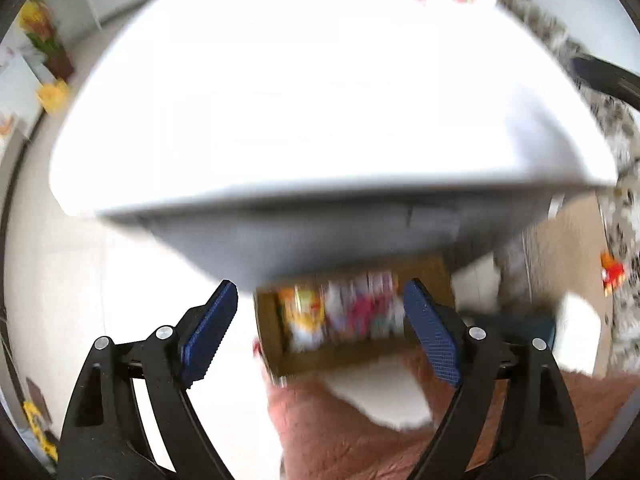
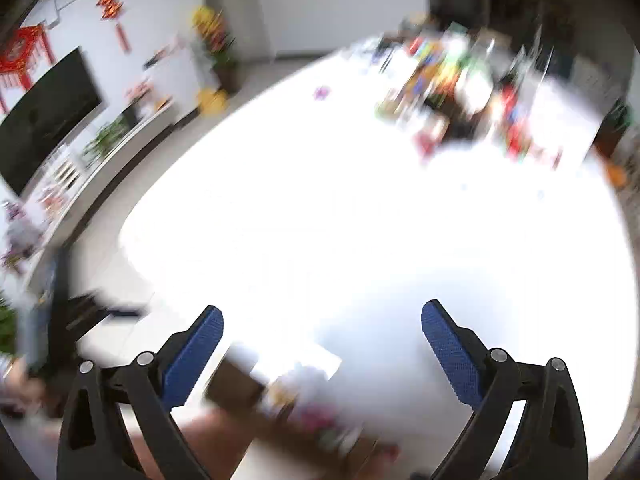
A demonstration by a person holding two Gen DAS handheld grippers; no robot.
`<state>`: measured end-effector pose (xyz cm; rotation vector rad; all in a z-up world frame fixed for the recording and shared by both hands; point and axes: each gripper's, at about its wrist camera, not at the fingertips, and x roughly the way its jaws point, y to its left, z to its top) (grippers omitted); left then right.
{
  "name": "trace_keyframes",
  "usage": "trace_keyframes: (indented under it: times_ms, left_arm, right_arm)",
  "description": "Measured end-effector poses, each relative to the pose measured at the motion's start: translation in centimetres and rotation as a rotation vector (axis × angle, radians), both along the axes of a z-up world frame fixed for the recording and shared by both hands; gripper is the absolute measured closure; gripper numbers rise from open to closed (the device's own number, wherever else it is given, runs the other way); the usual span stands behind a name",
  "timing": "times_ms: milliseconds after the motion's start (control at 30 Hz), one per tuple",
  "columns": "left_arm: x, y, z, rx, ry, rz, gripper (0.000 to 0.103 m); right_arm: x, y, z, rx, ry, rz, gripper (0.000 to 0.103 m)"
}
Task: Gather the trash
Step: 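Grasp the orange cup with tissue with the right gripper while the left grasps a red stick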
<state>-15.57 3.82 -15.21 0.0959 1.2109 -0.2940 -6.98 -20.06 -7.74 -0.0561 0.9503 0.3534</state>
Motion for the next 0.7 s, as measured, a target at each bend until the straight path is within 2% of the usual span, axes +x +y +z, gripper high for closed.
trace_keyframes:
  times_ms: [67,200,267,333,367,400,433,533,633,700]
  left_arm:
    - [1.1,-0.5,1.9,-0.001,-0.057,0.029,0.02]
    - [2.6,-1.1,3.8,-0.044,-0.108,0.073,0.02]
    - [3.0,-1.3,3.8,-0.049,-0.107,0.093,0.02]
    - [3.1,-1.2,3.6,-0.06,-0.096,0.114,0.02]
    - [3.1,-1.1,3.4,-0.074,-0.088,0.121,0.02]
    - [3.0,-1.1,3.3,-0.075,-0.081,0.124,0.02]
    - [2.9,-1.0,3.3,-0.068,-0.078,0.126,0.02]
    - [2.7,-0.7,3.3,-0.053,-0.068,0.129,0.02]
    - [2.7,-0.4,3.5,-0.056,-0.069,0.129,0.02]
    - [3.0,-0.2,3.8,-0.056,-0.081,0.125,0.02]
  right_arm:
    - [4.8,-0.3,0.0,-0.012,-0.062,-0.062,0.005]
    - [14.5,-1.2,-1.5,-0.034,-0.066,-0.186,0.009]
    - [18.7,-1.2,-3.0,-0.077,-0.039,-0.235,0.01]
    - [22.4,-1.6,-4.4,-0.112,0.014,-0.266,0.017]
    - [23.5,-1.8,-5.0,-0.118,0.033,-0.266,0.017]
    - [24.6,-1.8,-5.6,-0.134,0.058,-0.269,0.018]
    - [25.6,-1.8,-6.2,-0.147,0.09,-0.27,0.031]
    - [26.3,-2.2,-6.8,-0.153,0.125,-0.296,0.055]
    - [25.0,-3.8,-5.7,-0.026,0.135,-0.302,0.054]
    - [23.3,-4.5,-5.0,-0.002,0.122,-0.291,0.054]
